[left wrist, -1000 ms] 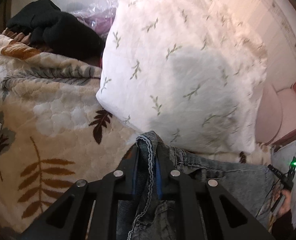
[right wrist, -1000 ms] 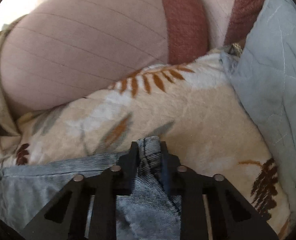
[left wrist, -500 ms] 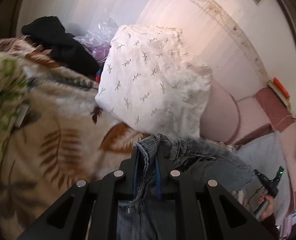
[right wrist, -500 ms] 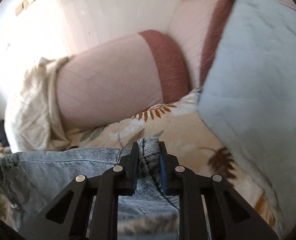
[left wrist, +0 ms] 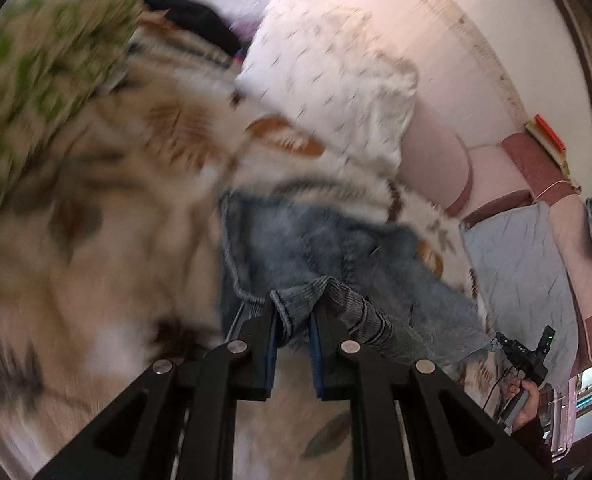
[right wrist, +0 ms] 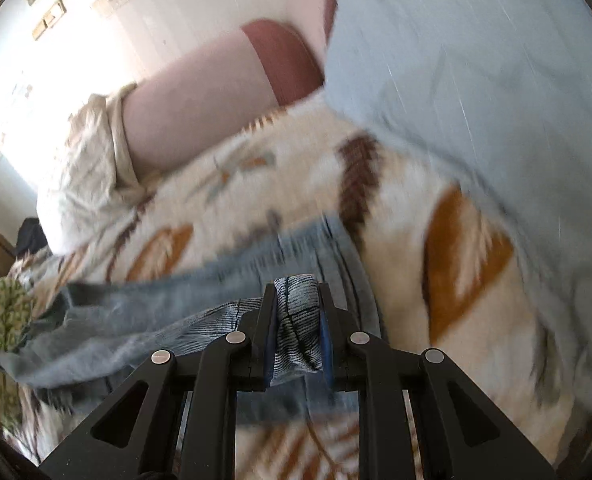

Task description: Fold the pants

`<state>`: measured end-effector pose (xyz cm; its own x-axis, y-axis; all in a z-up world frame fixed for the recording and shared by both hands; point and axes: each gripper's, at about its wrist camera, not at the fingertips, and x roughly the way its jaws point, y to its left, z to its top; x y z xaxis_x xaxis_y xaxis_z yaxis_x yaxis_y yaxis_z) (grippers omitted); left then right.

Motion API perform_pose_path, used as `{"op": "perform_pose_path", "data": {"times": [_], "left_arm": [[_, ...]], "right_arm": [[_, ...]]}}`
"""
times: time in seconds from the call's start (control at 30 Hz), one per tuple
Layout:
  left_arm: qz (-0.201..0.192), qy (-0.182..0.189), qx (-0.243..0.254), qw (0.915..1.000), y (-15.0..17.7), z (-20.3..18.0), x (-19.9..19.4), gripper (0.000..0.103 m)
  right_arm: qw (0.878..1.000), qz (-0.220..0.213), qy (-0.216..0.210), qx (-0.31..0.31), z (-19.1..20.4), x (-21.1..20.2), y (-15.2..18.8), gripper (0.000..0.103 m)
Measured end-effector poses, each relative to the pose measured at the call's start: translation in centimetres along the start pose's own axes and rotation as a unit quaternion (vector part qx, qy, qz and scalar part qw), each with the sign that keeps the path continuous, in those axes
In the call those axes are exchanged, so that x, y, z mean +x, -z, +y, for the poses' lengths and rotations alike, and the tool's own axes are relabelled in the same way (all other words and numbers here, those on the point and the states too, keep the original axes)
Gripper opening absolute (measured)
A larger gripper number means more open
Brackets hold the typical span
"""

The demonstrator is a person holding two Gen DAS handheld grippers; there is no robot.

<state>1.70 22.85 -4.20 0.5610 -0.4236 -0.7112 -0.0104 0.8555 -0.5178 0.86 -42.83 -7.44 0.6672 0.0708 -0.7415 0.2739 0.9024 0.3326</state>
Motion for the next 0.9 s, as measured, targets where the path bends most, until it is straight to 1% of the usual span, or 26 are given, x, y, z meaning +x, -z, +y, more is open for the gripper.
{"op": "perform_pose_path", "data": {"times": [0.07,0.13,0.17,0.27,0.3,0.33,0.37,0.4,0.43,0.47,0.5,0.53,0.57,0.63,0.67,0.7,0.73,0.8,0.83,0.9], "left_arm": [[0.006,-0.005,-0.015,0.9998,1.6,1.4,0.3,0.015],[0.008,-0.001,-0.033,0.9994,2.8,2.6,0.3,0.015],[0.007,0.001,-0.036,0.9993,3.2,3.1,0.3,0.015],[0.013,-0.013,-0.041,0.9990,4.0,3.9,0.9,0.015],[0.018,-0.017,-0.041,0.9988,4.2,4.1,1.0,0.016],[0.022,-0.024,-0.036,0.9988,4.3,4.0,1.1,0.016],[0.022,-0.027,-0.030,0.9989,4.4,3.9,0.9,0.016],[0.020,-0.027,-0.023,0.9992,4.5,3.6,0.5,0.016],[0.014,-0.030,-0.013,0.9994,4.4,3.2,-0.1,0.016],[0.006,-0.034,-0.002,0.9994,4.3,2.9,-0.7,0.016],[-0.003,-0.040,0.009,0.9992,4.2,2.5,-1.4,0.016],[-0.020,-0.054,0.018,0.9982,4.1,2.0,-2.3,0.016],[-0.037,-0.065,0.027,0.9968,3.9,1.5,-3.1,0.016],[-0.069,-0.074,0.042,0.9940,3.4,0.5,-4.8,0.016],[-0.082,-0.078,0.047,0.9925,3.2,0.1,-5.5,0.016],[-0.090,-0.079,0.048,0.9916,2.9,-0.3,-6.1,0.016],[-0.095,-0.072,0.049,0.9917,2.5,-0.8,-6.4,0.016],[-0.087,-0.056,0.058,0.9930,2.1,-1.9,-6.3,0.016],[-0.081,-0.051,0.067,0.9931,2.0,-2.8,-5.8,0.016],[-0.064,-0.038,0.093,0.9929,2.1,-4.7,-4.4,0.016]], "right_arm": [[1.000,0.004,-0.003,0.004,-0.5,-0.1,1.0,0.016],[1.000,0.006,-0.007,0.014,-1.3,-0.4,1.7,0.017],[1.000,0.006,-0.011,0.020,-1.7,-0.5,2.0,0.017],[0.999,0.018,-0.013,0.023,-2.3,-0.1,2.8,0.018],[0.999,0.029,-0.005,0.021,-2.5,0.3,3.0,0.022],[0.999,0.034,-0.003,0.023,-2.7,0.4,3.1,0.030],[0.999,0.037,-0.004,0.029,-3.0,0.3,3.1,0.031],[0.999,0.034,-0.009,0.038,-3.3,-0.2,2.9,0.036],[0.999,0.024,-0.012,0.045,-3.5,-0.8,2.6,0.044],[0.998,0.005,-0.019,0.054,-3.8,-1.8,2.1,0.049],[0.997,-0.027,-0.028,0.065,-4.1,-3.1,1.4,0.061],[0.996,-0.040,-0.032,0.068,-4.2,-3.5,1.0,0.065],[0.996,-0.046,-0.037,0.069,-4.2,-3.8,0.4,0.065],[0.995,-0.038,-0.047,0.076,-4.0,-3.1,-1.0,0.065],[0.995,-0.027,-0.050,0.082,-3.8,-2.1,-1.7,0.064],[0.995,-0.017,-0.051,0.084,-3.5,-1.3,-2.2,0.062],[0.995,-0.008,-0.050,0.083,-3.3,-0.4,-2.6,0.059],[0.996,0.011,-0.038,0.079,-2.7,1.8,-3.2,0.057],[0.996,0.023,-0.033,0.079,-2.7,2.9,-3.5,0.053],[0.995,0.046,-0.032,0.078,-2.8,4.9,-3.7,0.050]]}}
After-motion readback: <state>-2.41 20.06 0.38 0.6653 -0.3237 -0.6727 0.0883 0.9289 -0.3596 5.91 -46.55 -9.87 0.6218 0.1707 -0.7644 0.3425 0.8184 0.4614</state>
